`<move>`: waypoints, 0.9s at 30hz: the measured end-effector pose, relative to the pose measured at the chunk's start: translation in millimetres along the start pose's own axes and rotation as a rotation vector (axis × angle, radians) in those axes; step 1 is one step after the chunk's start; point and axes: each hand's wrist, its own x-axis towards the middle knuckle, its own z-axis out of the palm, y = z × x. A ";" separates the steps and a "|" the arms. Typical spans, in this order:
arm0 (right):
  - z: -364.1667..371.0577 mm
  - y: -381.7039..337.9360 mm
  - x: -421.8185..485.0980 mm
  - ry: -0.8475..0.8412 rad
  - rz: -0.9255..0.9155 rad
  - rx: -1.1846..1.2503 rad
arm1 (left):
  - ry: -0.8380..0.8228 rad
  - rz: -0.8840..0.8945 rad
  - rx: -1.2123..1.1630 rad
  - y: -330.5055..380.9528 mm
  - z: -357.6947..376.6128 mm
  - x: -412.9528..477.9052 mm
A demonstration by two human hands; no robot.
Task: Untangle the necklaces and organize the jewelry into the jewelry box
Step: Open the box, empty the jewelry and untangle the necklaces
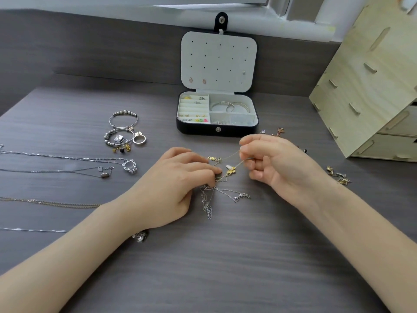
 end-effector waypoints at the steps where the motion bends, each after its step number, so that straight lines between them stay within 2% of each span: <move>1: -1.3 -0.1 -0.7 -0.014 0.011 -0.014 | 0.000 -0.005 0.002 -0.3 0.1 -0.2; 6: -7.8 1.7 -4.8 0.016 0.004 -0.124 | 0.000 -0.050 -0.044 -2.8 1.6 -2.7; 9: -12.4 5.2 -5.1 0.095 -0.072 -0.239 | 0.004 -0.070 -0.088 -4.0 2.6 -4.0; 13: -15.9 8.2 -9.0 0.085 -0.134 -0.362 | 0.020 -0.094 -0.122 -5.4 3.7 -4.5; 23: -16.2 0.1 -13.5 -0.001 -0.190 -0.327 | 0.021 -0.133 -0.073 -3.7 1.7 -5.1; 27: -14.0 -2.6 -8.0 0.053 -0.254 -0.371 | 0.015 -0.141 -0.029 -4.0 0.8 -4.6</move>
